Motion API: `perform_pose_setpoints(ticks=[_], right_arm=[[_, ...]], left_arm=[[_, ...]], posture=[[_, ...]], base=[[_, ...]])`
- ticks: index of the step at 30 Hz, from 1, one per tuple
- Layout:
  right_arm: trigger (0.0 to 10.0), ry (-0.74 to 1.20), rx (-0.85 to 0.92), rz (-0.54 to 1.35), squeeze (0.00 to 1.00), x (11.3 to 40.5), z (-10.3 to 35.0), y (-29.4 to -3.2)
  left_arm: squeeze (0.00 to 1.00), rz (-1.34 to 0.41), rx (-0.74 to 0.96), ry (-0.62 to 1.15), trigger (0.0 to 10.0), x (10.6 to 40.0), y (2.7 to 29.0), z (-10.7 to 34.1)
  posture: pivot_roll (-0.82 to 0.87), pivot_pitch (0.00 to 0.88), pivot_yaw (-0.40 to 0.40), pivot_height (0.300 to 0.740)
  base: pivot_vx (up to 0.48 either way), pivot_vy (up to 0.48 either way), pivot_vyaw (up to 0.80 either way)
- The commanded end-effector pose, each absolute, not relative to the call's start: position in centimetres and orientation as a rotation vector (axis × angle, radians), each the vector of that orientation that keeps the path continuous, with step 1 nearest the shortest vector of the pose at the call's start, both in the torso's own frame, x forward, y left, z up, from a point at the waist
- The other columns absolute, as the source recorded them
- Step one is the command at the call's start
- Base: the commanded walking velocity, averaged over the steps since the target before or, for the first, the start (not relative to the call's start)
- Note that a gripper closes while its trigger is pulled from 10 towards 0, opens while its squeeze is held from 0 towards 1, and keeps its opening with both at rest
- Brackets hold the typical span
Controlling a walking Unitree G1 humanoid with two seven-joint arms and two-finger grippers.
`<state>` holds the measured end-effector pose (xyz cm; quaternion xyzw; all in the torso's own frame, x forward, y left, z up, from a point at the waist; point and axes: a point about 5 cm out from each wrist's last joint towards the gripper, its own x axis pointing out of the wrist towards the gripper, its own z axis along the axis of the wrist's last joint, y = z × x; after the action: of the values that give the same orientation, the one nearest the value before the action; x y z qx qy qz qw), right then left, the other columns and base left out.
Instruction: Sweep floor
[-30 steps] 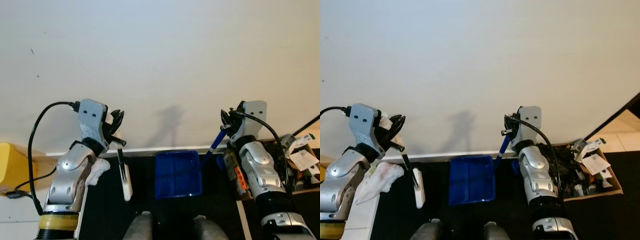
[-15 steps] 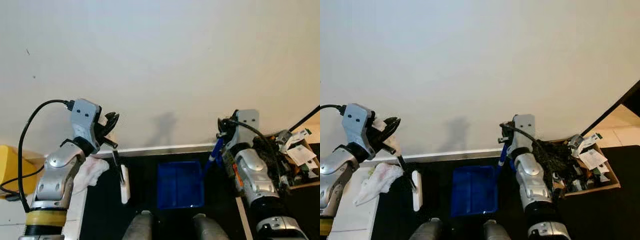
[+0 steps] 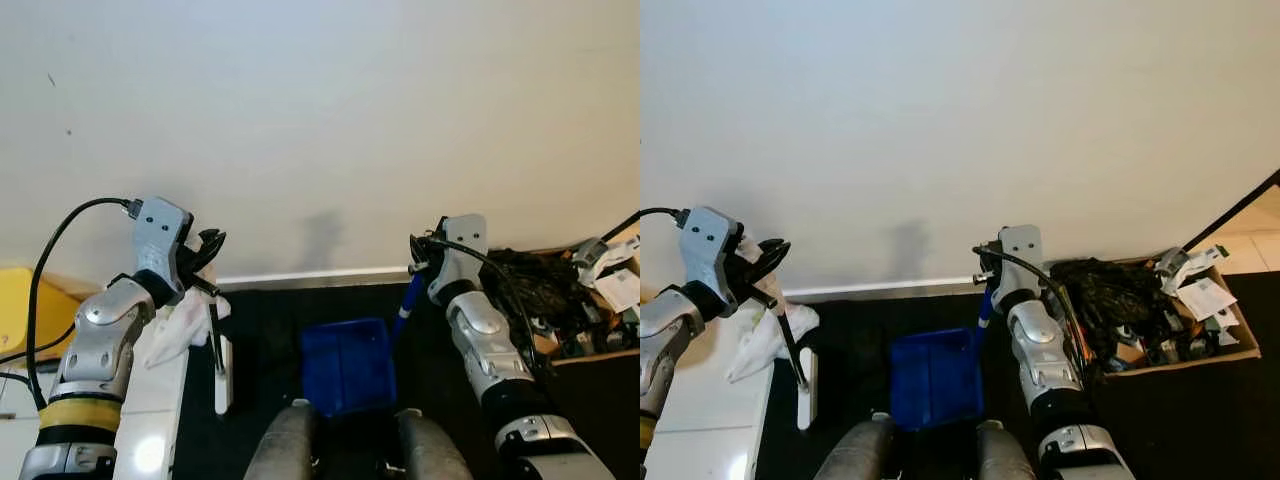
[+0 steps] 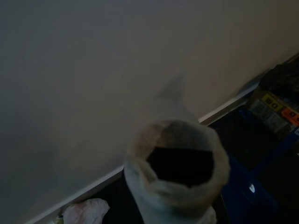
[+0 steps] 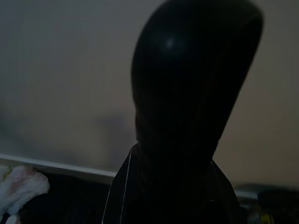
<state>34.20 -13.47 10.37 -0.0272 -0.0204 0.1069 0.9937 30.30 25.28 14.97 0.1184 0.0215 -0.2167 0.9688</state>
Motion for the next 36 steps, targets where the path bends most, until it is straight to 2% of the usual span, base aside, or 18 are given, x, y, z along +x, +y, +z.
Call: perform_pose_setpoints(ticks=[1, 9, 17, 25, 36], right_arm=[[10.0, -0.062, -0.069, 0.23, 0.0, 34.1, 10.4, -13.2], [10.0, -0.139, -0.09, 0.237, 0.0, 34.8, 11.8, -12.2], [10.0, -0.125, -0.124, 0.244, 0.0, 34.9, 11.4, -12.1], [10.0, -0.082, -0.142, 0.262, 0.0, 34.4, 9.9, -11.2], [10.0, -0.083, -0.149, 0.27, 0.0, 34.4, 9.8, -10.8]], left_arm=[[0.0, -0.425, 0.279, 0.041, 10.0, 30.1, 26.4, 15.5], [0.0, -0.447, 0.264, 0.031, 10.0, 30.6, 26.1, 15.2], [0.0, -0.452, 0.256, 0.015, 10.0, 31.0, 25.6, 15.0], [0.0, -0.351, 0.252, -0.042, 10.0, 32.3, 26.2, 15.2], [0.0, -0.374, 0.045, -0.074, 10.0, 34.9, 25.8, 16.5]], posture=[[0.22, 0.343, 0.041, 0.74], [0.23, 0.354, 0.039, 0.74], [0.23, 0.357, 0.031, 0.74], [0.21, 0.375, 0.026, 0.74], [0.17, 0.418, 0.014, 0.74]], base=[[0.0, 0.0, 0.0], [0.0, 0.0, 0.0], [0.0, 0.0, 0.0], [0.0, 0.0, 0.0], [0.0, 0.0, 0.0]])
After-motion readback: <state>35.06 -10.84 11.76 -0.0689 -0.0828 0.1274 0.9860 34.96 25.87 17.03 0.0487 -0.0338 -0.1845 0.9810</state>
